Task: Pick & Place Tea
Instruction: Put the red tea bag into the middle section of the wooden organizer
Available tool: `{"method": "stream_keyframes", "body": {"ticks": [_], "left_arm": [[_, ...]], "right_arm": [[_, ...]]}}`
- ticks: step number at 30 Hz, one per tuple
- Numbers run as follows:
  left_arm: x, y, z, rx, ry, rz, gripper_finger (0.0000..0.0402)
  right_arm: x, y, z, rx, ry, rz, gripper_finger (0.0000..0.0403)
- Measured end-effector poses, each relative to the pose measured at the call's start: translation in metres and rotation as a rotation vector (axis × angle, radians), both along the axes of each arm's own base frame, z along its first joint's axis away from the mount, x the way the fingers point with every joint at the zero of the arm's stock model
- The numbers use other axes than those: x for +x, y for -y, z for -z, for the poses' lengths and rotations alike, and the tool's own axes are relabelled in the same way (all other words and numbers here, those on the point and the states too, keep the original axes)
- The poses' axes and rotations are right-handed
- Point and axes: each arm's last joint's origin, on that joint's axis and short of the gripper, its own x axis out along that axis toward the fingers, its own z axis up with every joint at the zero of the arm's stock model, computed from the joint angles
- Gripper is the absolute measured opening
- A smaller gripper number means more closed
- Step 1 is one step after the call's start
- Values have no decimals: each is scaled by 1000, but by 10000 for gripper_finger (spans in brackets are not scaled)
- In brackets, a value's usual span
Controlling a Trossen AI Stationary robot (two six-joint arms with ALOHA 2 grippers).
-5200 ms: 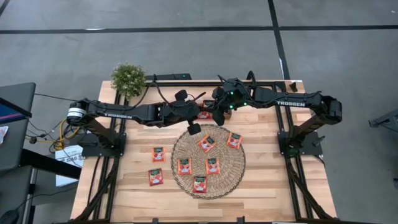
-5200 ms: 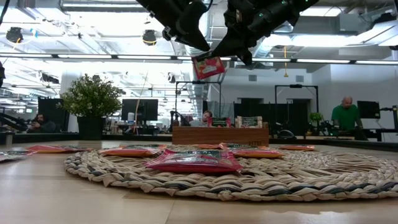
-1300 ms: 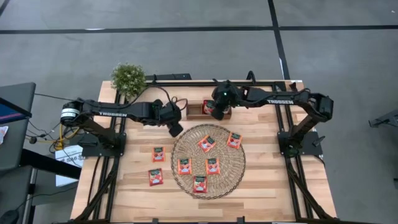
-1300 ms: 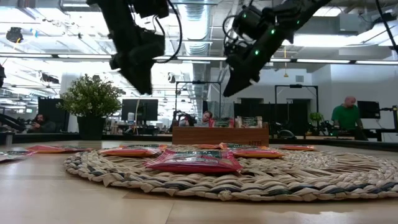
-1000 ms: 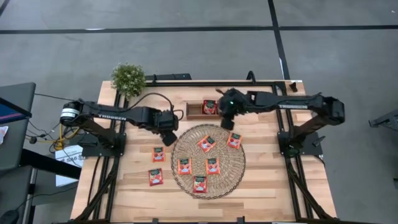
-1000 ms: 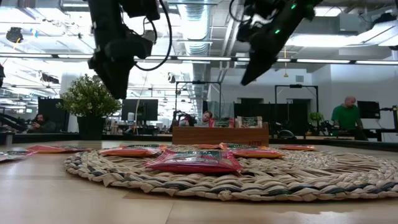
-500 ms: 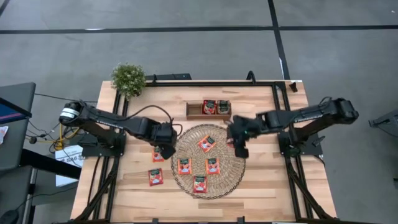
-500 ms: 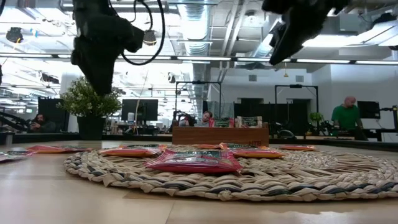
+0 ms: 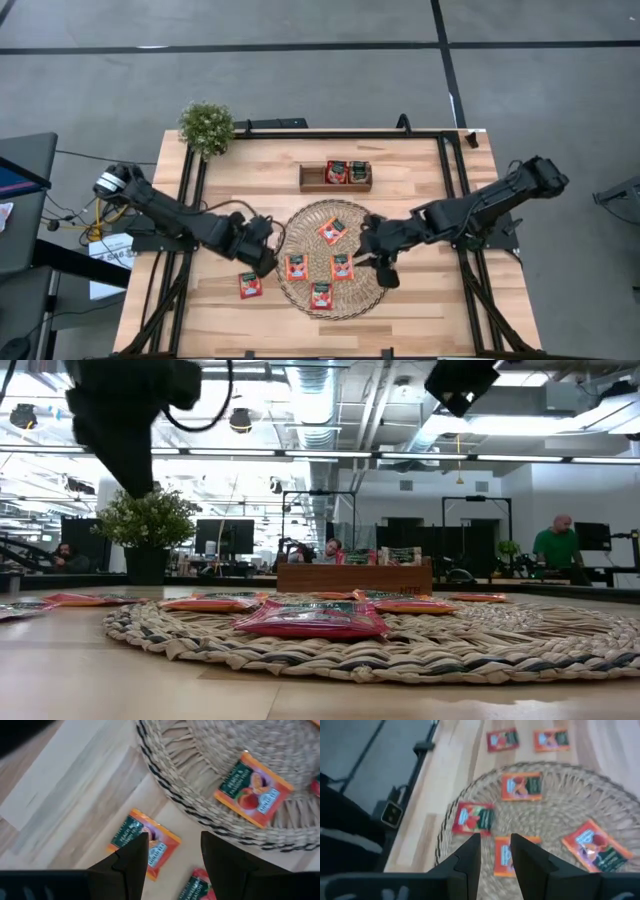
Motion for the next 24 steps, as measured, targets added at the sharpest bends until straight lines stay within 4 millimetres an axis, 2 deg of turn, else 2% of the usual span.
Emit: {"method": "stream_keyframes", "body": {"ticks": [2, 6, 14, 19, 24], "left_arm": [[-5, 9, -2, 17, 24, 11, 174], [-19, 28, -6, 37, 84, 28, 174], [-68, 58, -4, 28, 242, -3, 174], [-91, 67, -2, 42, 321, 30, 174], [-100, 58, 7, 112, 329, 80, 172]], "right_arm": [[7, -6, 1, -10, -28, -11, 98], [35, -23, -3, -11, -35, -27, 98], [84, -48, 8, -30, -138, -25, 98], [107, -58, 28, -9, -232, -15, 98], [119, -64, 57, 13, -374, -6, 98]]}}
